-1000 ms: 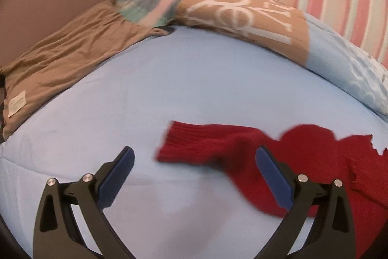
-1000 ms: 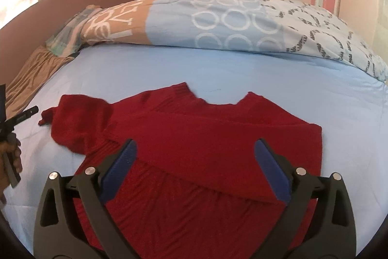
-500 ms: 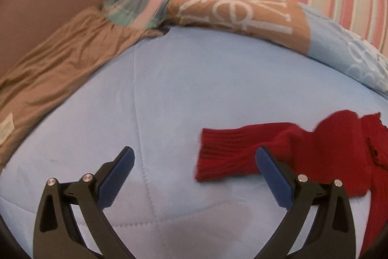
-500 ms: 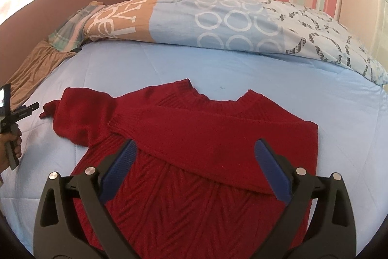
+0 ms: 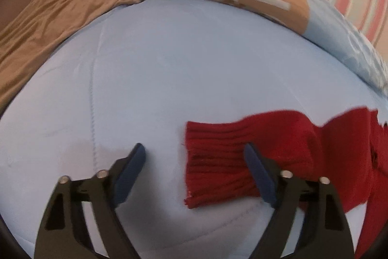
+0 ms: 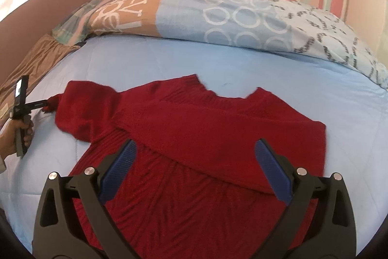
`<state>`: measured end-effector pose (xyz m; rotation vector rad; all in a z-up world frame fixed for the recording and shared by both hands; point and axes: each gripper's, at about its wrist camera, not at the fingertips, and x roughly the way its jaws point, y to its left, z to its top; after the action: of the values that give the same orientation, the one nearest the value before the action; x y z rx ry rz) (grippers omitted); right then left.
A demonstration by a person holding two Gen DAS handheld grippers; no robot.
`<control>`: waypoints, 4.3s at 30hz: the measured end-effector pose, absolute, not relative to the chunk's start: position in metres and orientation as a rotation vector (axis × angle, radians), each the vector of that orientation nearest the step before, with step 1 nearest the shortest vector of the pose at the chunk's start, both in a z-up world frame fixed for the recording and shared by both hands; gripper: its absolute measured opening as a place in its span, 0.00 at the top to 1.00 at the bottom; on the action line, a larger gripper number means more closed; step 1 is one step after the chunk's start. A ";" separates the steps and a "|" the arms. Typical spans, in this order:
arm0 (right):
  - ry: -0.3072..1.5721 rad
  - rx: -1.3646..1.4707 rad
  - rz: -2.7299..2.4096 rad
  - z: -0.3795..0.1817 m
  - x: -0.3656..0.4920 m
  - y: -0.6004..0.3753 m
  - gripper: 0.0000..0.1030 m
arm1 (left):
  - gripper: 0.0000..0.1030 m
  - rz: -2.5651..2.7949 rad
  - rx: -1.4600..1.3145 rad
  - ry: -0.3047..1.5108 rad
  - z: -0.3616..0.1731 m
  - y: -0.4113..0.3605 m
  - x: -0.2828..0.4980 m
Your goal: Fold small clothes
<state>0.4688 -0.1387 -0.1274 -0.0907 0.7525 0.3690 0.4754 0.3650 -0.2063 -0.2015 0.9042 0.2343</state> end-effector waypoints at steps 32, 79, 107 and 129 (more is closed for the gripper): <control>0.708 0.045 0.332 -0.099 0.452 -0.150 0.03 | 0.89 0.185 -0.014 0.725 -0.074 0.298 0.474; 0.923 0.091 0.243 -0.191 0.518 -0.198 0.15 | 0.12 0.074 0.055 0.783 -0.139 0.046 0.492; 0.947 0.054 0.085 -0.203 0.533 -0.280 0.68 | 0.01 0.212 0.083 0.901 -0.198 0.046 0.534; 0.768 0.097 0.189 -0.128 0.300 -0.301 0.23 | 0.02 0.129 0.027 0.706 -0.119 0.062 0.295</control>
<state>0.2997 -0.3011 -0.1284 0.0975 0.7677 0.1886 0.2951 0.0622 -0.1191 0.0272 0.7055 0.1286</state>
